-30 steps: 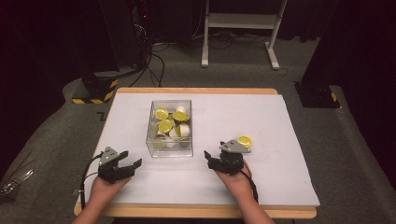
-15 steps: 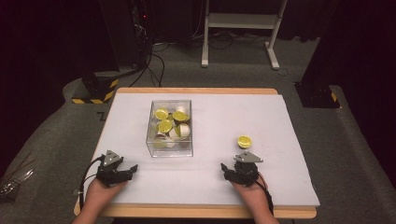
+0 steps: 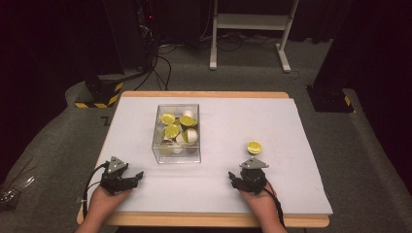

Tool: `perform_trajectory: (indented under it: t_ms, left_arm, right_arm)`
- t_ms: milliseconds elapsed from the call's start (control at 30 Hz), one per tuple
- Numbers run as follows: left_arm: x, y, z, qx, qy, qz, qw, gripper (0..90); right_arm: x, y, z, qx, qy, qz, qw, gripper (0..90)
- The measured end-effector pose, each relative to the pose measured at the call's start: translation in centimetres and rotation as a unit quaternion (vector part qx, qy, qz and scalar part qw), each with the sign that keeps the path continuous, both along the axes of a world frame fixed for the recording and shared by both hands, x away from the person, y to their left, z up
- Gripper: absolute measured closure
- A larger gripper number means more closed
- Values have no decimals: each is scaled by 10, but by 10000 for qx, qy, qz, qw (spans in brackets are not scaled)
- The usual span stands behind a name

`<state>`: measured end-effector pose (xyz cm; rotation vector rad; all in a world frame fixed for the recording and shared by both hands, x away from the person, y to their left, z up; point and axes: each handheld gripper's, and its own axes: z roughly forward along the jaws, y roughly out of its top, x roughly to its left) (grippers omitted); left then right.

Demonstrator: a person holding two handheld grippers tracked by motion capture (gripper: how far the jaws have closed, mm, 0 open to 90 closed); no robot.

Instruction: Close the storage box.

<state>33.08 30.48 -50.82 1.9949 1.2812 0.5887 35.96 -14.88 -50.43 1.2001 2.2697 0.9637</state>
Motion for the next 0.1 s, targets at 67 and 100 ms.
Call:
perform_trajectory:
  t_ms: [67, 100]
  left_arm:
    - [0, 0, 0, -1, 2, -6, 10000, 275]
    - [0, 0, 0, -1, 2, -6, 10000, 275]
  right_arm:
    - [0, 0, 0, 0, -3, 1, 10000, 346]
    - [0, 0, 0, 0, -3, 1, 10000, 346]
